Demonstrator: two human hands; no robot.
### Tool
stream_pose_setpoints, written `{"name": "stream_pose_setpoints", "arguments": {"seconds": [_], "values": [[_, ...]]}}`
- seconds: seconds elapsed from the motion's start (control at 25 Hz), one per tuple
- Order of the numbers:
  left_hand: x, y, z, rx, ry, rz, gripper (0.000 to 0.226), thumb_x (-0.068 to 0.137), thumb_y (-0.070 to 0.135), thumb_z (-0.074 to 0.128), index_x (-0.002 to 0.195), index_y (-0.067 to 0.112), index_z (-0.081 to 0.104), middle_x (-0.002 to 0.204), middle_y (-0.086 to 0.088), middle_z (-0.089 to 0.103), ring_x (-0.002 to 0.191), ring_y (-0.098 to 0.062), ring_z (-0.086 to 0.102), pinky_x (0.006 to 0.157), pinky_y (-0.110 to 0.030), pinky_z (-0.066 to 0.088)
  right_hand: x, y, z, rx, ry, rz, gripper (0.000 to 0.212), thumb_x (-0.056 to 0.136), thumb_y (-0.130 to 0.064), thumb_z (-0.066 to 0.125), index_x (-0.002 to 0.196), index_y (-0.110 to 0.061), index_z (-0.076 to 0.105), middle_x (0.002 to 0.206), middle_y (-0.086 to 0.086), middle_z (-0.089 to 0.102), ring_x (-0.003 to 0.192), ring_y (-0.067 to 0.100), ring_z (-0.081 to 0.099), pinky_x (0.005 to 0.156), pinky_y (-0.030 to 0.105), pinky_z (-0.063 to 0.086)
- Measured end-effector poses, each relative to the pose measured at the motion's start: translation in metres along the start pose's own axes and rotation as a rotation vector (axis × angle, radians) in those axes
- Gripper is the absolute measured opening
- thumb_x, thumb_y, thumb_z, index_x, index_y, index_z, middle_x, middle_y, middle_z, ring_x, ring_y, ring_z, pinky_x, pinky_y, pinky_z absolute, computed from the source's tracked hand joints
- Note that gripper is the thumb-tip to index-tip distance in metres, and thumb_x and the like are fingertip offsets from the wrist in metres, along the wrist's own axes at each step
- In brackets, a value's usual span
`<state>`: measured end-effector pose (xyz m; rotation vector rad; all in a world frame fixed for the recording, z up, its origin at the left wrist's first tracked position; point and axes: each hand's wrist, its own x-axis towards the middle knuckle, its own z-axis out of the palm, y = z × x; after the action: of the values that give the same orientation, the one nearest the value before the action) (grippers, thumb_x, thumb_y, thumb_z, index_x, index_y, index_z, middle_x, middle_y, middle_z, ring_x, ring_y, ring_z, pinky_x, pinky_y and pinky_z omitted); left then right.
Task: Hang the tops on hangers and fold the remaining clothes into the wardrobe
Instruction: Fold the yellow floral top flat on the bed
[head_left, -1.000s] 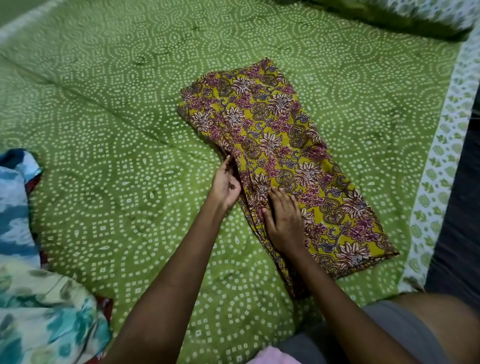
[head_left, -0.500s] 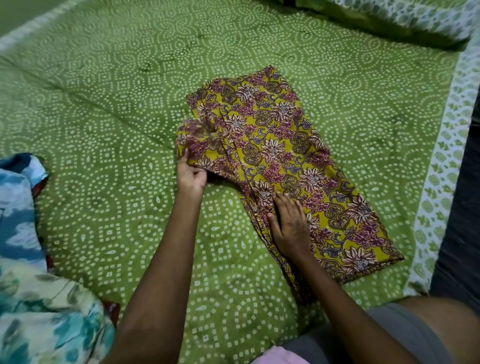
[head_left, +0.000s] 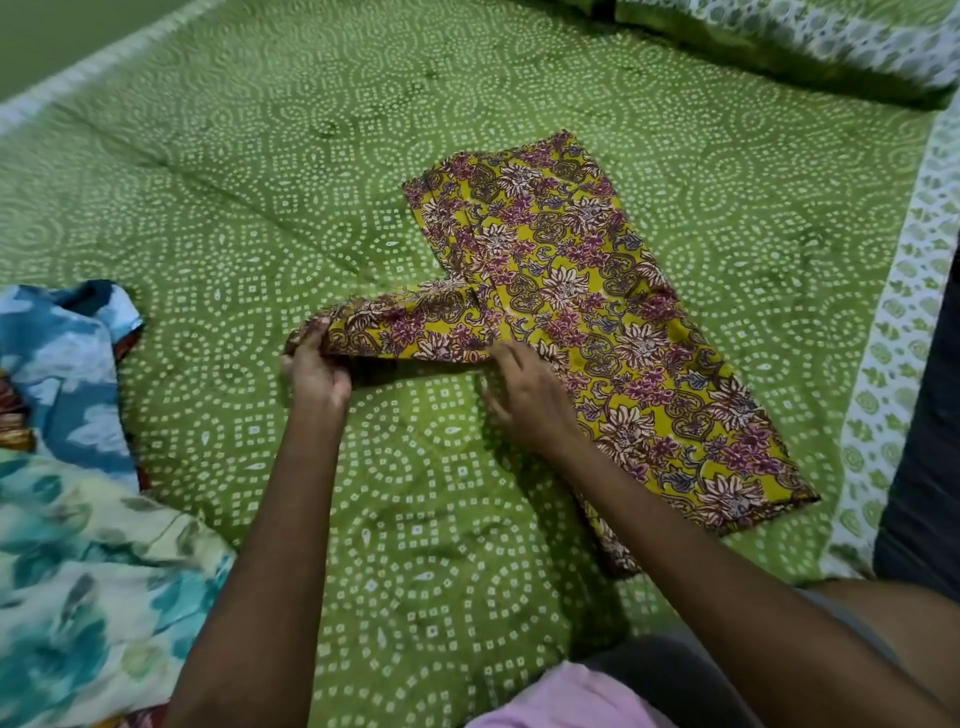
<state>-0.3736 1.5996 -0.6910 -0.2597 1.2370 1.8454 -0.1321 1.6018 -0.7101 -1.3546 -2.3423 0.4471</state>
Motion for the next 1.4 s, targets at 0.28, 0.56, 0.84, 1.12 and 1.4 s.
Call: {"name": "stream_pose_setpoints", "arguments": {"seconds": [0.28,0.56,0.84,1.12,1.4], "values": [[0.010,0.016,-0.042,0.682,-0.231,0.090,0.033,0.091,-0.007,0.046,0.120,0.006,0.056,0.085,0.005,0.072,0.068,-0.006,0.067,0.057,-0.022,0.056,0.054,-0.018,0.016,-0.404,-0.228,-0.055,0.034,0.096,-0.012,0.033,0.128,-0.003,0.042,0.129,0.013,0.047,0.120,0.024,0.043,0.103,0.037,0.035],[0.029,0.024,-0.112,0.971,-0.095,0.399,0.054,0.083,0.002,0.065,0.134,0.003,0.046,0.133,-0.015,0.052,0.121,-0.028,0.052,0.104,-0.042,0.042,0.034,-0.008,0.031,-0.195,-0.103,-0.404,0.025,0.069,0.000,0.071,0.094,0.001,0.067,0.086,0.014,0.065,0.074,0.023,0.061,0.064,0.032,0.052],[-0.002,0.021,-0.083,1.450,0.108,0.740,0.058,0.076,0.022,0.072,0.124,-0.003,0.051,0.137,-0.023,0.040,0.126,-0.037,0.040,0.108,-0.041,0.033,0.013,-0.013,0.030,-0.181,0.009,-0.101,0.044,0.072,-0.026,0.070,0.109,-0.006,0.060,0.112,0.014,0.058,0.100,0.028,0.056,0.086,0.045,0.049],[-0.064,-0.061,0.009,1.420,-0.506,0.731,0.027,0.088,0.019,0.062,0.114,0.011,0.060,0.128,-0.004,0.051,0.119,-0.018,0.047,0.104,-0.033,0.038,0.044,0.024,-0.015,0.110,-0.199,0.403,0.025,0.084,-0.023,0.066,0.103,-0.006,0.060,0.105,0.009,0.056,0.094,0.022,0.053,0.077,0.032,0.047],[-0.051,-0.116,0.019,1.728,-0.742,0.709,0.049,0.092,0.033,0.054,0.137,0.018,0.043,0.146,-0.002,0.038,0.134,-0.021,0.032,0.115,-0.044,0.020,0.026,0.074,-0.048,1.505,0.268,1.188,0.020,0.098,-0.013,0.042,0.093,-0.007,0.060,0.059,0.002,0.067,0.065,0.016,0.057,0.044,0.018,0.049]]}}
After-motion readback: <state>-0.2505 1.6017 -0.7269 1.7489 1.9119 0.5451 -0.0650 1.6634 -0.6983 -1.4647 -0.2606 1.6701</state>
